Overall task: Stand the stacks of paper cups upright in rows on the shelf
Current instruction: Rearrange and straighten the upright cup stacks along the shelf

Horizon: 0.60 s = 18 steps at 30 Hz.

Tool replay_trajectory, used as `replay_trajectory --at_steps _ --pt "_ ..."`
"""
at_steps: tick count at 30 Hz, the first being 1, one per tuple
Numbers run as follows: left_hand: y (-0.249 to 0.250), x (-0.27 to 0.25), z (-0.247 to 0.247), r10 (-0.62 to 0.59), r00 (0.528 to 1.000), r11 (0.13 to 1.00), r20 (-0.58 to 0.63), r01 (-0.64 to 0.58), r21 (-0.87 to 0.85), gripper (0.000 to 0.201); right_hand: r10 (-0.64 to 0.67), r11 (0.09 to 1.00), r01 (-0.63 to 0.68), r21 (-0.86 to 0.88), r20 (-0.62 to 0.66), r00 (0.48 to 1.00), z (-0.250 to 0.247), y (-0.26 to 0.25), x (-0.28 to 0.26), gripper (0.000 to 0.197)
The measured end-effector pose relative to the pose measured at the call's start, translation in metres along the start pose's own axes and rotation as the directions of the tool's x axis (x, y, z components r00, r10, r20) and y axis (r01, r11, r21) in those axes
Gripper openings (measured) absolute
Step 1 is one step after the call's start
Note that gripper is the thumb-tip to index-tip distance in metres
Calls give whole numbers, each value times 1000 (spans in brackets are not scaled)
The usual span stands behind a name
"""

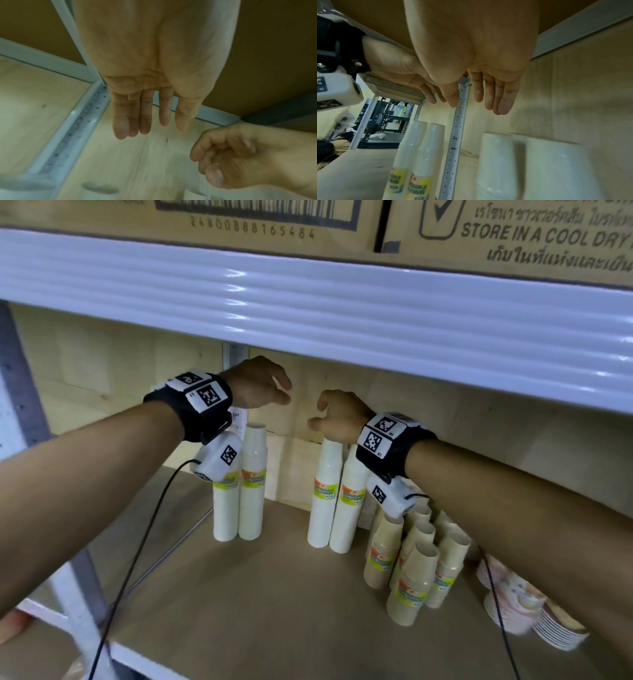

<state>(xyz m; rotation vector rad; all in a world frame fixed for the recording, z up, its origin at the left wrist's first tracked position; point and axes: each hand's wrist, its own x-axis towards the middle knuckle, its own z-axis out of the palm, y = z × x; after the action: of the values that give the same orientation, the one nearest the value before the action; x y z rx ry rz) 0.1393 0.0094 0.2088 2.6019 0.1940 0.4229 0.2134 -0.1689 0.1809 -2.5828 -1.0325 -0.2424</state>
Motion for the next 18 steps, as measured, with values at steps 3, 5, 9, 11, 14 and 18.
replay_trajectory --at_steps 3,5,9,11,14,18 --pt "-24 -8 -14 -50 998 997 -43 52 55 28 -44 999 43 24 39 998 14 -22 5 51" --pt "-37 -13 -18 -87 995 994 -53 90 69 32 -78 996 76 43 70 994 22 -37 6 58" --pt "-62 -21 -16 -167 985 982 -36 169 84 51 -117 992 110 67 107 987 38 -60 10 61" --pt "-73 -24 -12 -207 978 974 -8 207 89 60 -120 991 112 79 118 986 46 -68 12 61" --pt "-82 -28 -5 -247 968 963 37 241 120 65 -120 990 107 92 154 981 58 -74 15 68" --pt "-90 -33 6 -268 960 957 77 257 136 65 -80 991 58 117 195 978 71 -76 21 74"
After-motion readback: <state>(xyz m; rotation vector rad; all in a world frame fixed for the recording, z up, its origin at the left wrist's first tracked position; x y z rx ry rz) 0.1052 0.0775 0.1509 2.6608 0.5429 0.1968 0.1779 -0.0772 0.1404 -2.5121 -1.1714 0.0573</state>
